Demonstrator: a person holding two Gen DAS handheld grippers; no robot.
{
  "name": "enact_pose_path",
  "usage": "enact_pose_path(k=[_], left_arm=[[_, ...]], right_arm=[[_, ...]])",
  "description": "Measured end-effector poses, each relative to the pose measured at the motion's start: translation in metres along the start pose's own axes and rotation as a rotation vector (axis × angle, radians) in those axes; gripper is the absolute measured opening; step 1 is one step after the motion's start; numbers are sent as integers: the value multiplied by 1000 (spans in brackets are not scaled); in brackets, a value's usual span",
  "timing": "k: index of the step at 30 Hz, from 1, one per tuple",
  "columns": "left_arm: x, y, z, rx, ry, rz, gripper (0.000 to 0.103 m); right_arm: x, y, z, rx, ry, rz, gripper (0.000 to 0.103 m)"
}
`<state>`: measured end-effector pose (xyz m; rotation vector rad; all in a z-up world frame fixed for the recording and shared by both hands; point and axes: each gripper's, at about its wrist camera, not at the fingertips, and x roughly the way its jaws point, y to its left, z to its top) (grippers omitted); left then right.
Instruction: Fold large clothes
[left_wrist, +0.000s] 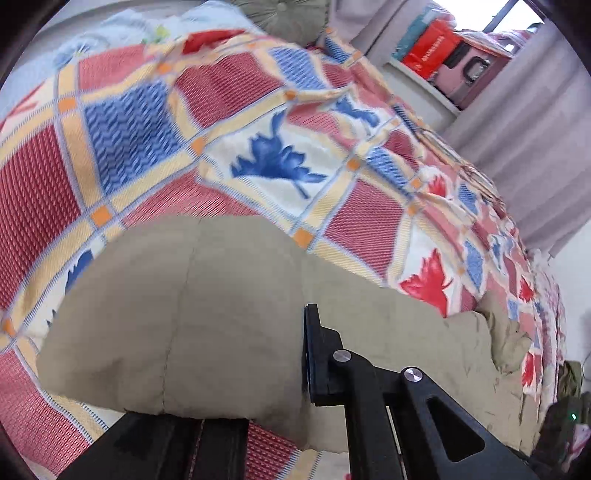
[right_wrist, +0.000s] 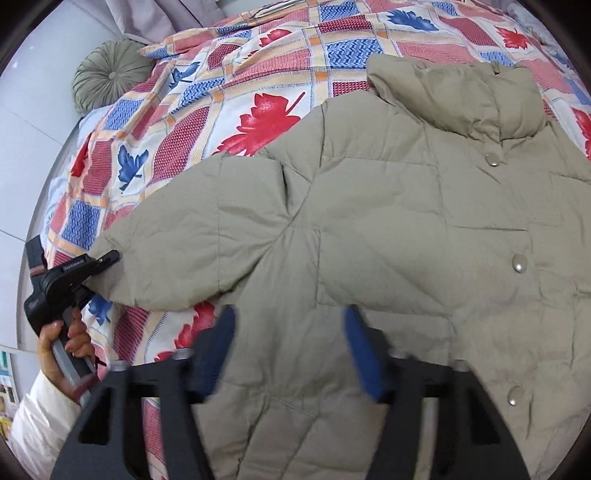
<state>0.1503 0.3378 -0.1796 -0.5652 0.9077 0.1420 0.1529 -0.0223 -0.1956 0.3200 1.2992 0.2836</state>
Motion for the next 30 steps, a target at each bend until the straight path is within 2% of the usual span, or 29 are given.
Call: enact_pose_path(k=[6, 9, 11, 15, 17, 20, 23, 25, 27, 28, 30], left_arm=[[-44, -92, -1, 158, -30, -208, 10], [-49, -142, -14, 224, -1, -302, 10], [-42, -179, -25, 269, 22, -353, 10], [-26, -252, -54, 338, 79, -432, 10], [-14, -290, -75, 388, 110, -461, 10], [13, -339, -111, 468, 180, -463, 10], [48, -369, -153, 517, 255, -419, 10], [71, -381, -184, 571, 284, -365, 10], [92, -387, -212, 635, 308, -294, 10], [100, -386, -223, 658, 312, -259, 10], [110, -381, -239, 694, 318, -204, 10]], right_arm=[[46, 13, 23, 79, -2, 165, 15], [75, 17, 20, 118, 55, 223, 15], [91, 18, 17, 125, 85, 221, 15], [86, 9, 15, 158, 112, 287, 15], [66, -4, 11, 163, 105, 300, 15], [28, -42, 1, 178, 49, 254, 15], [-16, -97, -13, 221, -25, 118, 15], [-42, -132, -24, 236, -68, -33, 15], [-59, -156, -33, 226, -92, -116, 15], [-64, -166, -37, 223, -95, -150, 15], [-69, -187, -42, 238, -87, -165, 15]])
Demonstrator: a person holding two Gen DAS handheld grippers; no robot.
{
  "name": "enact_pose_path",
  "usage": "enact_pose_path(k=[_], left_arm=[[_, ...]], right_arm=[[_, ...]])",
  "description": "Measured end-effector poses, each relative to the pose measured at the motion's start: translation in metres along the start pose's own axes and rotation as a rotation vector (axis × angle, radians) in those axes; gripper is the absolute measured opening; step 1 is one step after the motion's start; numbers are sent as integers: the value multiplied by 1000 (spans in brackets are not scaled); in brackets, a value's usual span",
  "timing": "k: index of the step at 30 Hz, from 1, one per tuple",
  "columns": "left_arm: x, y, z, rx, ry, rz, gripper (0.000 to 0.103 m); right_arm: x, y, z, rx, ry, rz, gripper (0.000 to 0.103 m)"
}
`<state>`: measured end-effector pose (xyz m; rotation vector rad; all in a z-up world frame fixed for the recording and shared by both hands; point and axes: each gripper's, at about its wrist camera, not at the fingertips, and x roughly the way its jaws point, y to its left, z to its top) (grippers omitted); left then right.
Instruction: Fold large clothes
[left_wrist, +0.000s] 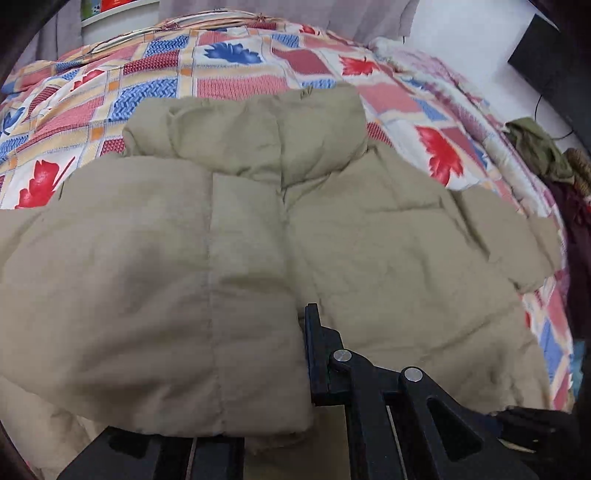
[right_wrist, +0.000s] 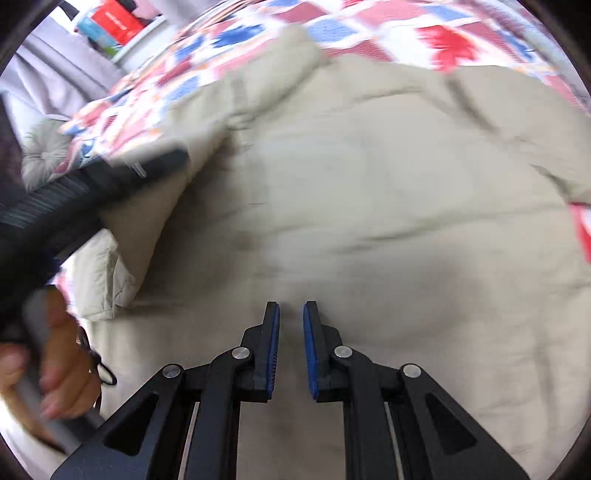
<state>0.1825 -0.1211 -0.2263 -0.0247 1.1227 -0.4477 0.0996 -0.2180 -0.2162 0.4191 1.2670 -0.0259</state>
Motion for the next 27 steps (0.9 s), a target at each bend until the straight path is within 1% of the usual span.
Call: enact_pose_path(k=[1, 2, 3, 4, 5, 6, 7, 10, 11, 14, 15, 16, 18, 19, 20, 21, 24, 25, 26, 27], left_arm=[[0, 1, -4, 3, -3, 20, 11], [-3, 2, -7, 4, -5, 32, 13], [-7, 2, -9, 6, -3, 39, 33], [-12, 1, -9, 10, -2, 39, 49], [-19, 2, -10, 16, -9, 37, 90], [-30, 2, -12, 19, -41, 57, 103], [-43, 2, -14, 29, -89, 93, 103], [-68, 12, -14, 54, -91, 98, 103], [-77, 21, -13, 46, -97, 92, 103], [-108, 54, -20, -12, -126, 104, 103], [-117, 70, -24, -41, -125, 105, 103], [-125, 89, -28, -82, -125, 105, 103], [-137, 135, -36, -191, -124, 118, 103], [-141, 162, -40, -259, -120, 129, 103], [-141, 183, -44, -316, -115, 141, 96], [-141, 207, -48, -382, -101, 135, 90], [-123, 261, -59, -551, -52, 40, 90], [-116, 273, -61, -585, -43, 11, 90], [-107, 281, -62, -604, -30, -41, 88], [-101, 285, -63, -614, -24, -72, 70]], right_arm=[[2, -8, 0, 16, 9, 2, 15], [4, -14, 0, 31, 14, 12, 15], [3, -21, 5, 37, 15, 25, 14], [5, -19, 6, 39, 14, 32, 14], [7, -19, 7, 36, 12, 36, 15], [9, -19, 10, 33, 12, 38, 15], [8, -26, 9, 31, 13, 45, 15], [9, -25, 19, 25, 15, 53, 15], [8, -20, 23, 18, 13, 51, 15], [-9, -22, 15, -18, 0, 45, 15], [-17, -26, 9, -39, -7, 45, 20], [-21, -20, 9, -64, -14, 43, 26], [-30, -1, 12, -135, -46, 42, 68], [-34, 10, 12, -179, -72, 47, 71], [-37, 25, 13, -236, -93, 46, 71], [-39, 41, 15, -298, -112, 36, 71], [-37, 94, 11, -486, -168, -21, 71], [-32, 112, 8, -558, -189, -63, 71], [-30, 128, 3, -620, -210, -102, 71], [-26, 144, -1, -687, -237, -148, 71]])
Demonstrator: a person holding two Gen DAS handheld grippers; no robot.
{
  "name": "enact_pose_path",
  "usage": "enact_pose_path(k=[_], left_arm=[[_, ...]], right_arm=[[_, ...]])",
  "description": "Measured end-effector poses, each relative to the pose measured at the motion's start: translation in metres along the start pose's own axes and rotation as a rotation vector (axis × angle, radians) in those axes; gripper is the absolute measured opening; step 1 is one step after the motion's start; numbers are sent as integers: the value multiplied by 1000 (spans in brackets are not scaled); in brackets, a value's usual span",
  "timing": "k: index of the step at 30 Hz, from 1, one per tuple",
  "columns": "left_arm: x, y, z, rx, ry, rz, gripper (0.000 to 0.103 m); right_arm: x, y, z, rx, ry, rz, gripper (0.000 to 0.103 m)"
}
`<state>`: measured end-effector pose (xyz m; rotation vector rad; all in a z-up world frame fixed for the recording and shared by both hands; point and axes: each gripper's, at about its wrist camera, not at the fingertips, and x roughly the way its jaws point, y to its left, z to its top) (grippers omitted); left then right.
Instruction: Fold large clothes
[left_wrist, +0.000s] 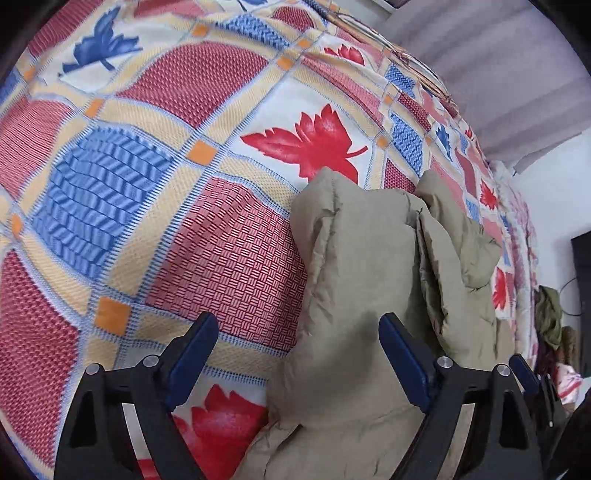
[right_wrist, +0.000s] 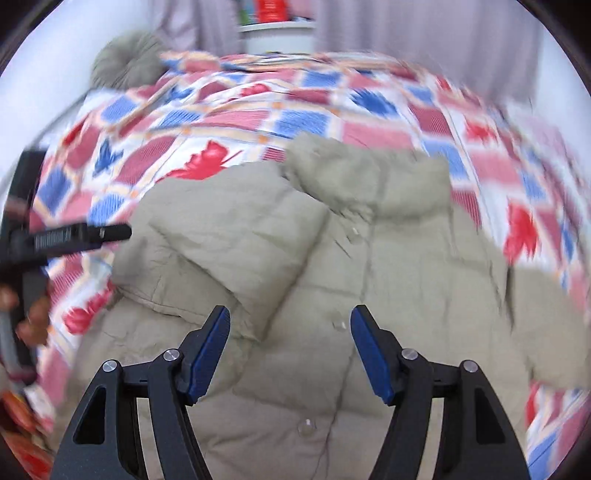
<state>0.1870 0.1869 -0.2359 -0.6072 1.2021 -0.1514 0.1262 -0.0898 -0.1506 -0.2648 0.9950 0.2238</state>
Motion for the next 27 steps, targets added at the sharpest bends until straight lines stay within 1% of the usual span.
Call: enact_pose_path(k=[1, 2, 3, 5, 7, 8, 9, 10, 11, 13, 15, 17, 19, 20, 21, 22, 23, 24, 25, 27], left_arm=[[8, 2, 2, 2, 19, -17, 59], [14, 1, 1, 17, 37, -27, 38], [19, -3, 0, 39, 44, -19, 23], [22, -14, -4, 110, 26, 59, 23], [20, -23, -7, 158, 5, 102, 23], [19, -25, -8, 174, -2, 117, 23], [19, -28, -8, 185, -6, 127, 23], [19, -28, -8, 195, -6, 136, 23], [20, -28, -8, 201, -2, 140, 23], [21, -28, -8, 215, -1, 154, 23], [23, -30, -8, 229, -5, 177, 23], [25, -33, -10, 250, -10, 211, 23], [25, -36, -12, 276, -17, 245, 23], [24, -38, -12, 288, -21, 263, 23], [21, -39, -12, 294, -27, 283, 23], [17, -40, -12, 297, -36, 294, 23], [10, -41, -13, 303, -47, 302, 23], [1, -43, -13, 309, -61, 307, 23], [-9, -45, -13, 315, -83, 307, 23], [-31, -50, -13, 321, -131, 297, 23]], right_arm=[[2, 15, 6, -71, -22, -41, 71], [7, 29, 10, -142, -46, -79, 71], [13, 43, 14, -200, -62, -115, 71], [30, 61, 22, -281, -60, -176, 71], [44, 68, 29, -311, -45, -221, 71], [47, 65, 31, -301, -51, -242, 63], [46, 58, 31, -272, -58, -247, 21], [46, 46, 33, -220, -48, -251, 0], [44, 30, 34, -141, -43, -244, 4], [41, -7, 31, 38, -20, -210, 4], [45, -49, 18, 245, 27, -144, 4], [58, -86, -8, 466, 101, -15, 4], [77, -110, -38, 653, 165, 128, 4], [84, -122, -53, 750, 187, 201, 7], [87, -133, -67, 850, 190, 262, 11], [86, -142, -78, 927, 185, 306, 15], [83, -151, -89, 995, 184, 333, 20], [78, -159, -96, 1037, 180, 336, 21], [70, -165, -101, 1058, 171, 320, 21], [47, -175, -104, 1045, 151, 221, 21]])
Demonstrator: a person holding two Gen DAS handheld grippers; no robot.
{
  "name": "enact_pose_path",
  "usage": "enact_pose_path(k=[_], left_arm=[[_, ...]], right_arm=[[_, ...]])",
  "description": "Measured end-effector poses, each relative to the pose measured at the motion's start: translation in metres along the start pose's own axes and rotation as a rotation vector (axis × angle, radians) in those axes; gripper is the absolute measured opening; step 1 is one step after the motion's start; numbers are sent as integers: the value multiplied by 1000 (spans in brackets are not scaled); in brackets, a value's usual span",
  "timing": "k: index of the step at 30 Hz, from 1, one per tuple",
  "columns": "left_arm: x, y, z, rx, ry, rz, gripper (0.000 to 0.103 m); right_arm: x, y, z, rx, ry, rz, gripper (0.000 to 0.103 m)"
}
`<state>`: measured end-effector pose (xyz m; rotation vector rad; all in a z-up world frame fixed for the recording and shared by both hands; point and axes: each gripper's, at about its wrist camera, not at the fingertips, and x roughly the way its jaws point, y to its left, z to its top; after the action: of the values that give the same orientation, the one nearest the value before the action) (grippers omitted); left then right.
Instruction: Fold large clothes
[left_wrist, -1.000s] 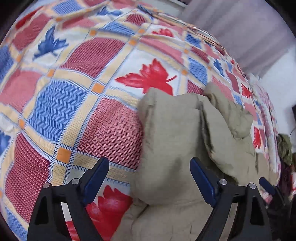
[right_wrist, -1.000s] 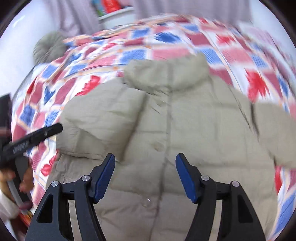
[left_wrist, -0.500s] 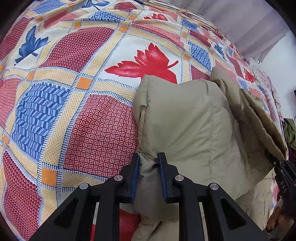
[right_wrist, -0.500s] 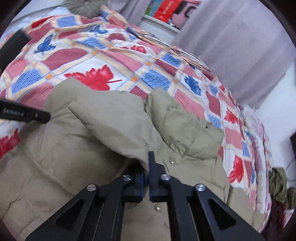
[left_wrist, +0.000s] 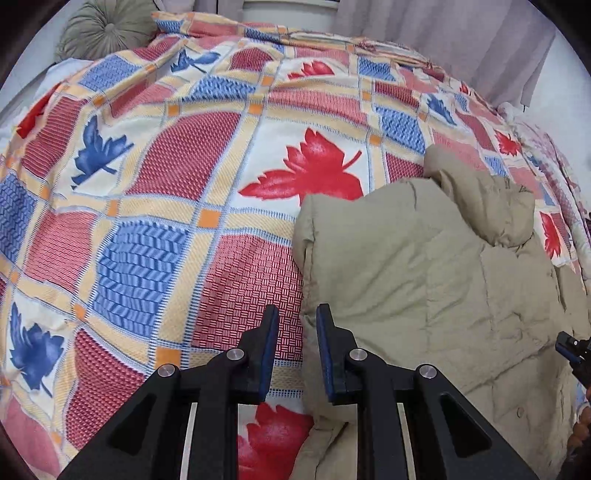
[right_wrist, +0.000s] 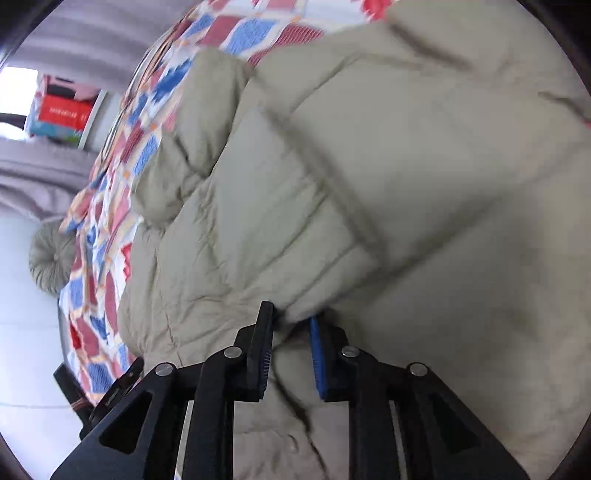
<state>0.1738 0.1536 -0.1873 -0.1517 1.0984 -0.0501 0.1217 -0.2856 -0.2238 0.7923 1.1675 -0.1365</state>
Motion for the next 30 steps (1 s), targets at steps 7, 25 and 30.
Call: enact_pose_path(k=[7, 25, 30], left_arm=[[17, -33, -1, 38, 28, -2, 23], [2, -86, -25, 136, 61, 109, 23], [-20, -136, -45, 188, 90, 89, 23]], right_arm=[[-28, 30, 19, -238, -103, -41, 21], [-28, -31, 18, -130, 29, -8, 20], [-50, -54, 3, -89, 67, 13, 31]])
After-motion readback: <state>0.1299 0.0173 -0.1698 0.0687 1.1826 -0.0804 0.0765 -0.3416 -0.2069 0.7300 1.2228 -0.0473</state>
